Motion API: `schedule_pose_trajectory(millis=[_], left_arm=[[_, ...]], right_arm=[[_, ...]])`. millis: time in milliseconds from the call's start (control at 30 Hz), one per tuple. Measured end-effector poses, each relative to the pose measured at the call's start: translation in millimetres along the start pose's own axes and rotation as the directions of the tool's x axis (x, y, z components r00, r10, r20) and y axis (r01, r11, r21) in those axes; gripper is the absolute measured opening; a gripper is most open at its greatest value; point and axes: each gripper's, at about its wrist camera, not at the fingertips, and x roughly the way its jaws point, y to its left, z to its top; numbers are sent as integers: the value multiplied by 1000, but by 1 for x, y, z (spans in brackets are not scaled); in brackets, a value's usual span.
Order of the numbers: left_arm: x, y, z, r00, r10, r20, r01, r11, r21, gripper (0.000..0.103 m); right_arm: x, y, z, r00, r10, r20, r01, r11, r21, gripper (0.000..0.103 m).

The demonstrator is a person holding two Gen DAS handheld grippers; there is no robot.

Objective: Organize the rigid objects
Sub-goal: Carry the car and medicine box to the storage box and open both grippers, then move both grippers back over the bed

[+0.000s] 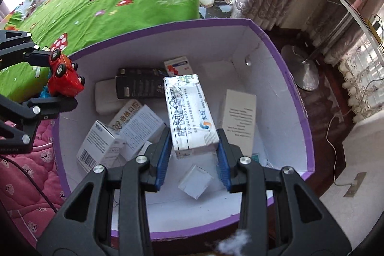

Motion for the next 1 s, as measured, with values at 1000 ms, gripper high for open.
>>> schedule_pose_trajectory(millis=[1000], left_arm=[[-29, 273, -180, 971, 238, 13, -135, 595, -792, 68]], right_arm=[[17, 201, 132, 966, 199, 168, -137, 938, -319, 68]])
